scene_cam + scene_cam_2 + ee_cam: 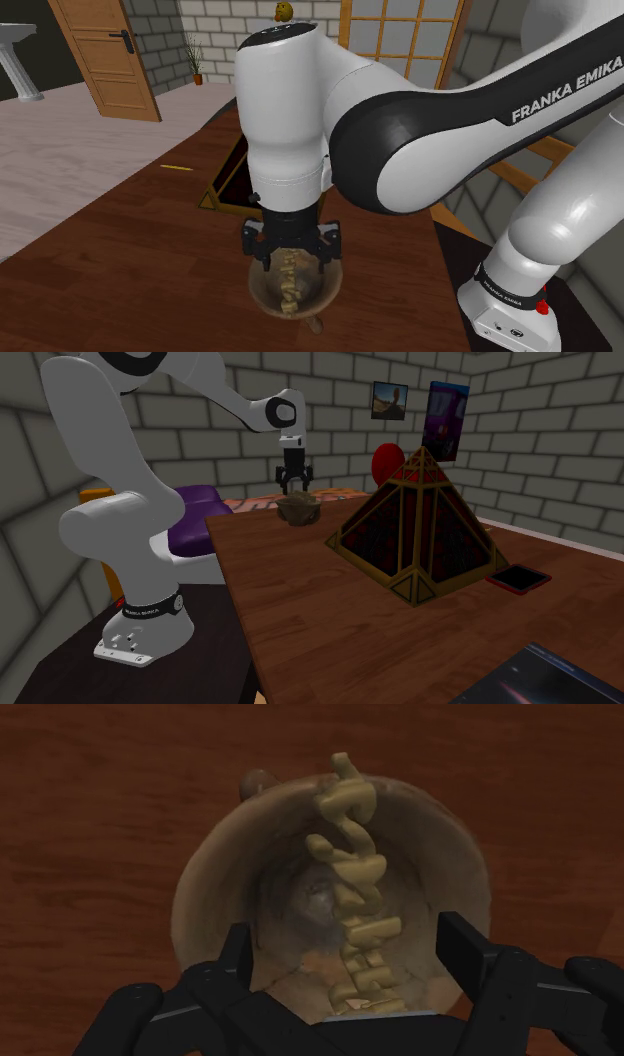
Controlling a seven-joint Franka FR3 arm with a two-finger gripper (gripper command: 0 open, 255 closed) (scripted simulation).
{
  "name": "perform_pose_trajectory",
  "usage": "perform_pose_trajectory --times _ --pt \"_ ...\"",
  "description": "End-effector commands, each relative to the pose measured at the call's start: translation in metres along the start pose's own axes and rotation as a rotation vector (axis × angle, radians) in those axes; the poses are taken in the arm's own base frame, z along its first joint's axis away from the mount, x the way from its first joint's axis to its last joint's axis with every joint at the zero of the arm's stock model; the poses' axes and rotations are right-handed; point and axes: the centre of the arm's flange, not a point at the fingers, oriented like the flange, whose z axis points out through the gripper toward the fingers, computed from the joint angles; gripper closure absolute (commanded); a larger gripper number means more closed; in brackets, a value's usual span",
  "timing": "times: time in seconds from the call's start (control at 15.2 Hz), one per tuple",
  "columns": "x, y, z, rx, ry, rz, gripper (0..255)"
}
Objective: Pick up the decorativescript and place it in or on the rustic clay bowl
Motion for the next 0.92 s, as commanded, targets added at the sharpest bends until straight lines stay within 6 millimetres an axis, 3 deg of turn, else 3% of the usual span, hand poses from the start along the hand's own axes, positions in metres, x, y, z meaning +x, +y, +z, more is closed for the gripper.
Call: perform_pose_trajectory --times 0.0,0.07,0.33,0.86 --pt "0.0 0.0 0.0 0.0 0.0 0.0 0" --pt "0.0 0.0 0.0 0.0 0.0 0.0 0" --pt "0.0 0.0 -0.05 0.0 0.0 0.0 0" --pt "0.0 0.0 -0.05 0.0 0.0 0.0 0"
